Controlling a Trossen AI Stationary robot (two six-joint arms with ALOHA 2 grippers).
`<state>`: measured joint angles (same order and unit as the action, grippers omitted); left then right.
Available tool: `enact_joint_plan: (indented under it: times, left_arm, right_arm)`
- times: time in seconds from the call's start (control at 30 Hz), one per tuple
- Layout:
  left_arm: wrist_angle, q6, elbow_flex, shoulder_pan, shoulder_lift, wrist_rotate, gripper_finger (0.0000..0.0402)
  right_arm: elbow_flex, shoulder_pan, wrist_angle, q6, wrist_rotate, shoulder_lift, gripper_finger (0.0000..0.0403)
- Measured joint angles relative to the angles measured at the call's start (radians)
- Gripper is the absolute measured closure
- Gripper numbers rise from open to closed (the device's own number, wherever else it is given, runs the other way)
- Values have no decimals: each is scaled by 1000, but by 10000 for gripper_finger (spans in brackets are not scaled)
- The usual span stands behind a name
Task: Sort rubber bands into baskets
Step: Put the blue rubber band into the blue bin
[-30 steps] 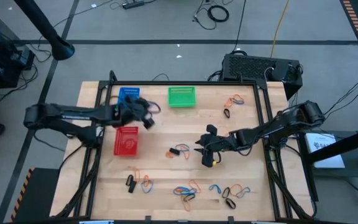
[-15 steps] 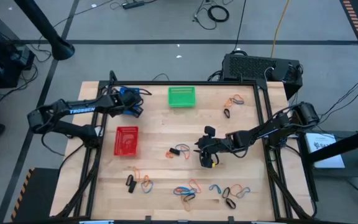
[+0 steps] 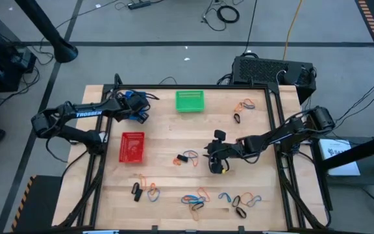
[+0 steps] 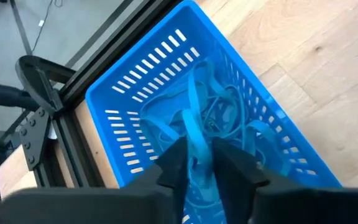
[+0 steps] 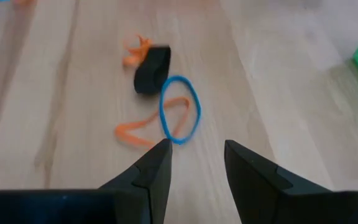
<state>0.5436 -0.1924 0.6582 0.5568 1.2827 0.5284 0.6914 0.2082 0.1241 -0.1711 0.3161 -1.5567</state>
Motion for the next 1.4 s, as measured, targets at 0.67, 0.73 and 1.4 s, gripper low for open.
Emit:
enact_joint_plan:
  times: [0.67,0.73,1.4]
  left_arm:
    - [130,157,106,19,-6,60,226]
    - [130,163,106,35,-6,53,226]
    - [-88,67,106,-128,-174,-393,226]
  right_arm:
    - [278,-490,-961,-31,-2,175,323]
    - [278,-559,-980,2,-7,175,329]
    - [278,-1010,-969,51,-188,43,354]
